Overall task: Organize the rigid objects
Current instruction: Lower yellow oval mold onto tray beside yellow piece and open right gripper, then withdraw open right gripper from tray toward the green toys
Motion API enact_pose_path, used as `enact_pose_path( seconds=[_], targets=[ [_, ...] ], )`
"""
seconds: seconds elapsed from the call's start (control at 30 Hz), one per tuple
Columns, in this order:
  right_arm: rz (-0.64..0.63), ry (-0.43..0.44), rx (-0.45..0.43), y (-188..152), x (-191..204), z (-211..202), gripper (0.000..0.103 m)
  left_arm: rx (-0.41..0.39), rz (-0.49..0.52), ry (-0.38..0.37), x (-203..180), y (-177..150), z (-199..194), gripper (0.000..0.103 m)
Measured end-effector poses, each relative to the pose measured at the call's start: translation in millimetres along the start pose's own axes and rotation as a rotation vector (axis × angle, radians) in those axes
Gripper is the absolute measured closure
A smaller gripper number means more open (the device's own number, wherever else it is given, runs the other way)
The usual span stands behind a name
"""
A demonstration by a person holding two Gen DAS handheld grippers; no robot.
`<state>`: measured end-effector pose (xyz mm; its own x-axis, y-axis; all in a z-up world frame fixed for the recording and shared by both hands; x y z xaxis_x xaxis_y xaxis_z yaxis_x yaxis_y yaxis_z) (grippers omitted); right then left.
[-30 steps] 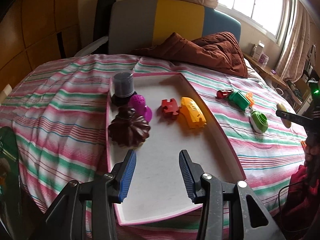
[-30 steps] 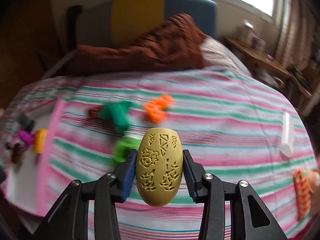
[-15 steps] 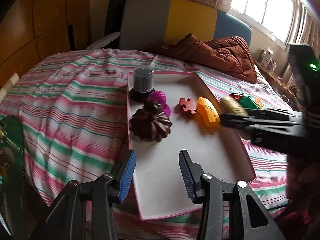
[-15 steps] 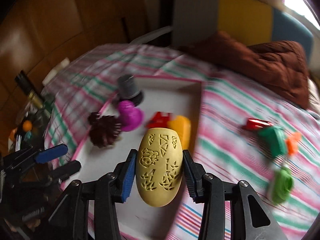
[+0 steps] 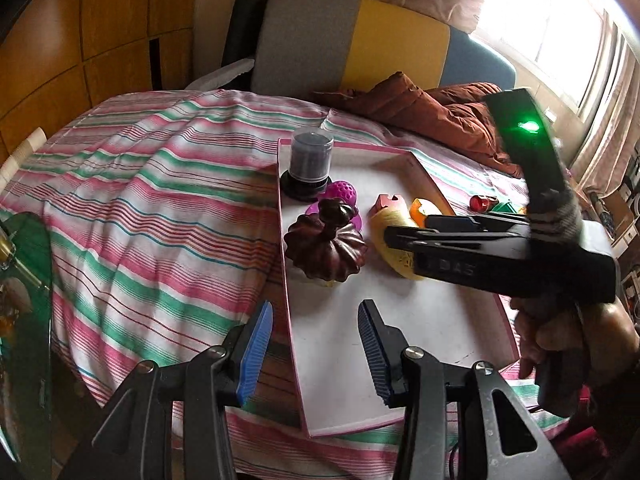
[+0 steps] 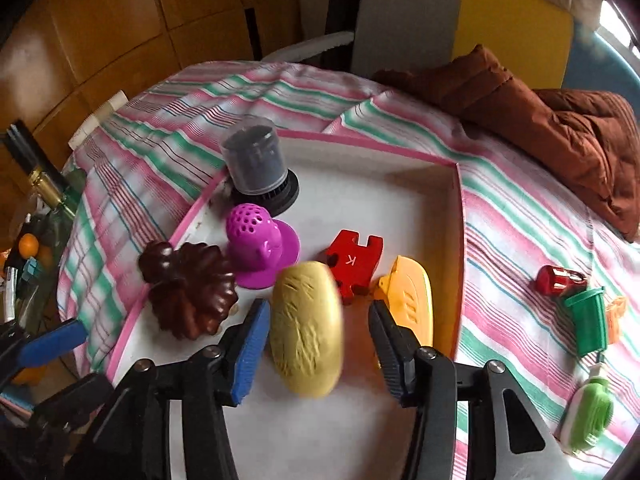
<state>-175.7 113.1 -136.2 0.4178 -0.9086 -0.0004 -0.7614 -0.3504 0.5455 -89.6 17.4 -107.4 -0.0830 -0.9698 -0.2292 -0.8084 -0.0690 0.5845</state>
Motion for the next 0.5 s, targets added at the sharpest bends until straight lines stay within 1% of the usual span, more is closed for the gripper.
enact_pose_path(
  seconds=[0.07, 0.2, 0.23, 0.3, 0.43, 0.5],
  targets=[
    [0.004, 0.0, -0.016, -3, -1, -10, 0.047, -0.001, 0.003, 0.001, -1, 0, -1, 0.058],
    [0.012, -0.008, -0.039, -10, -5, -30, 0.045, -0.009, 0.018, 0.006, -4, 1, -4, 0.058],
    [0.01, -0.014, -0.046, -13, -6, -34, 0.044, -0.011, 0.022, 0.009, -4, 1, -5, 0.058],
    [0.004, -0.032, -0.059, -18, -9, -43, 0.039, -0.014, 0.028, 0.009, -6, 2, -7, 0.058],
    [-0.006, -0.062, -0.079, -27, -16, -59, 0.037, -0.017, 0.05, 0.016, -11, 1, -9, 0.058],
    [-0.006, -0.082, -0.082, -31, -21, -65, 0.034, -0.018, 0.06, 0.018, -14, 1, -10, 0.058]
  ],
)
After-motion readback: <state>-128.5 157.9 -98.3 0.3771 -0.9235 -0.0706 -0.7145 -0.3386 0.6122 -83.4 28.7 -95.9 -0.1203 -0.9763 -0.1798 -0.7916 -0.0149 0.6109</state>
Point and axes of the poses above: each gripper's, at about its wrist camera, not at the fingertips, and z roughly the way its jaws point, x to its left, y to its top, the point moved 10 cm from there along z, roughly the way its jaws point, and after that the axes turned 7 degrees about -z, right-handed, at the moved point
